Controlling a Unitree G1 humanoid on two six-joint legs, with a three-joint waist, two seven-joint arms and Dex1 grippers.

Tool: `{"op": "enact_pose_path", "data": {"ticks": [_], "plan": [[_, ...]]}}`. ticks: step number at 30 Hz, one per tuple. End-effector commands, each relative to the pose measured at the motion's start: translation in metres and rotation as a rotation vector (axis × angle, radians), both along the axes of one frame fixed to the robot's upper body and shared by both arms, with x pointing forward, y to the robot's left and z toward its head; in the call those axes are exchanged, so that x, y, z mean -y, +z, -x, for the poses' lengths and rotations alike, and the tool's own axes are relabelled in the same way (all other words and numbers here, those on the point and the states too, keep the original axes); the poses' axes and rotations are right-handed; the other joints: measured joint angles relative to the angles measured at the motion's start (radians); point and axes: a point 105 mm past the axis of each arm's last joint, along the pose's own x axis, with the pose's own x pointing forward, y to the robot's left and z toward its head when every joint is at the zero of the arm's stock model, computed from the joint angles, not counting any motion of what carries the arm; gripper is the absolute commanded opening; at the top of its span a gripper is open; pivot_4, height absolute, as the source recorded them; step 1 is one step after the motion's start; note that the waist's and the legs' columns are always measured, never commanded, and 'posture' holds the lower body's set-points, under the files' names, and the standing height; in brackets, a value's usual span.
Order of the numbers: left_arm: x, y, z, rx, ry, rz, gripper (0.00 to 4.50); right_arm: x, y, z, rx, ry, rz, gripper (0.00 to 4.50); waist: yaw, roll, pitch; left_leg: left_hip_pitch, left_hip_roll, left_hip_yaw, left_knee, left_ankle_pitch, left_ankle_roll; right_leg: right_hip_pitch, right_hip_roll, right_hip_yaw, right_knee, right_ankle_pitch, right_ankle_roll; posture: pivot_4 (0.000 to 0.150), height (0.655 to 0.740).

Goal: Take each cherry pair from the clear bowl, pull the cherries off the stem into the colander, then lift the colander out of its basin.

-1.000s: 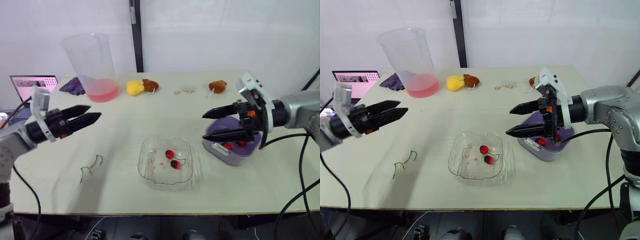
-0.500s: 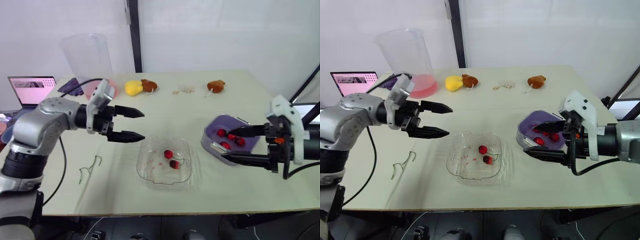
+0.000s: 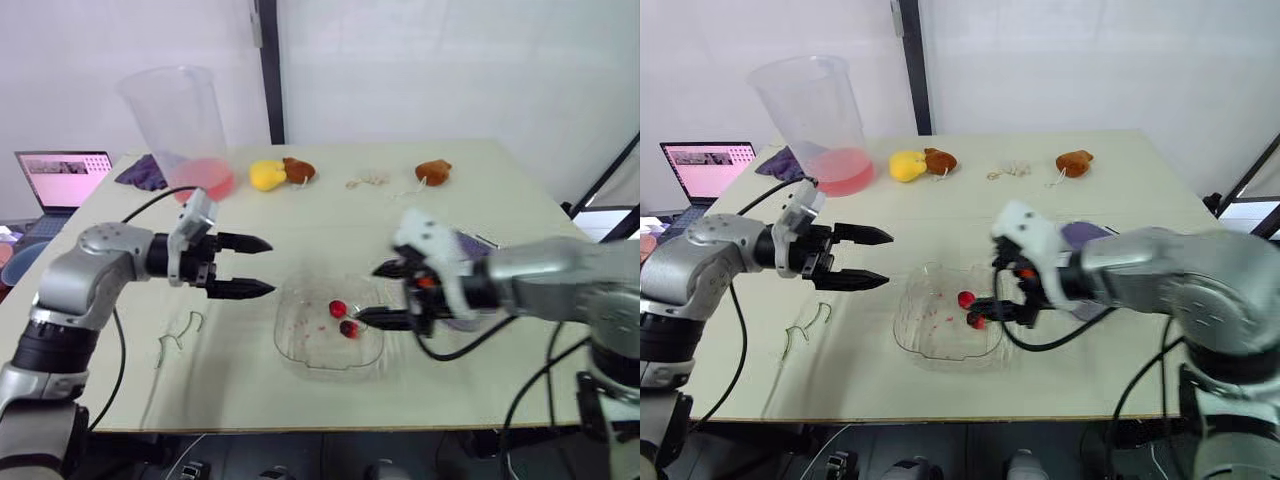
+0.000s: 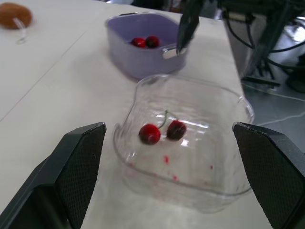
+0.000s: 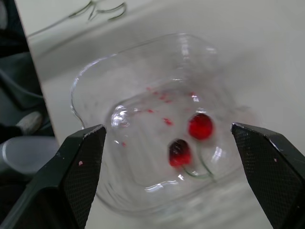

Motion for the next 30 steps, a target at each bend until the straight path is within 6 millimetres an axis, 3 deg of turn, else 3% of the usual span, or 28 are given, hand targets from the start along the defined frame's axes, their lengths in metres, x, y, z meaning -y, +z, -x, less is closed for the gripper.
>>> {"op": "enact_pose_path", "data": {"ticks": [1, 4, 16, 19, 21, 30], "plan": [[-0.001, 0.011, 0.008, 0.047, 0.019, 0.015, 4.47, -0.007, -0.02, -0.014, -0.038, -0.065, 0.092, 4.5, 0.003, 0.0, 0.0, 0.0, 0.0, 0.0, 0.0, 0.0, 0.0, 0.0, 0.0, 0.0, 0.0, 0.0, 0.0, 0.15, 0.74], [-0.002, 0.009, 0.011, 0.042, 0.05, 0.022, 4.47, -0.006, -0.042, -0.017, -0.066, -0.083, 0.209, 4.5, 0.002, 0.0, 0.0, 0.0, -0.001, -0.001, 0.001, 0.0, 0.0, 0.0, 0.0, 0.0, 0.0, 0.0, 0.0, 0.15, 0.74], [-0.006, 0.014, 0.016, 0.047, 0.103, 0.025, 4.47, -0.015, -0.053, -0.025, -0.025, -0.076, 0.358, 4.5, -0.005, 0.0, 0.0, 0.0, 0.0, -0.001, 0.0, 0.0, 0.0, 0.0, 0.001, 0.0, 0.001, 0.0, 0.0, 0.15, 0.74], [-0.005, 0.015, 0.018, 0.05, 0.106, 0.025, 4.5, -0.015, -0.058, -0.025, -0.022, -0.066, 0.403, 3.53, -0.006, 0.0, 0.0, 0.0, 0.0, -0.001, 0.0, 0.0, 0.0, 0.0, 0.001, 0.0, 0.001, 0.0, 0.0, 0.15, 0.74], [-0.005, 0.014, 0.019, 0.051, 0.112, 0.021, 4.5, -0.016, -0.061, -0.026, -0.018, -0.06, 0.431, 2.66, -0.007, 0.0, 0.0, 0.0, 0.0, -0.001, 0.0, 0.0, 0.0, -0.001, 0.001, 0.0, 0.001, 0.0, 0.0, 0.15, 0.74], [-0.002, 0.015, 0.025, 0.032, 0.116, 0.022, 4.5, -0.017, -0.067, -0.03, -0.007, -0.064, 0.489, 2.66, -0.012, 0.0, 0.0, 0.0, 0.0, -0.001, 0.0, 0.0, 0.0, 0.0, 0.001, 0.0, 0.001, 0.0, 0.0, 0.15, 0.74]]}}
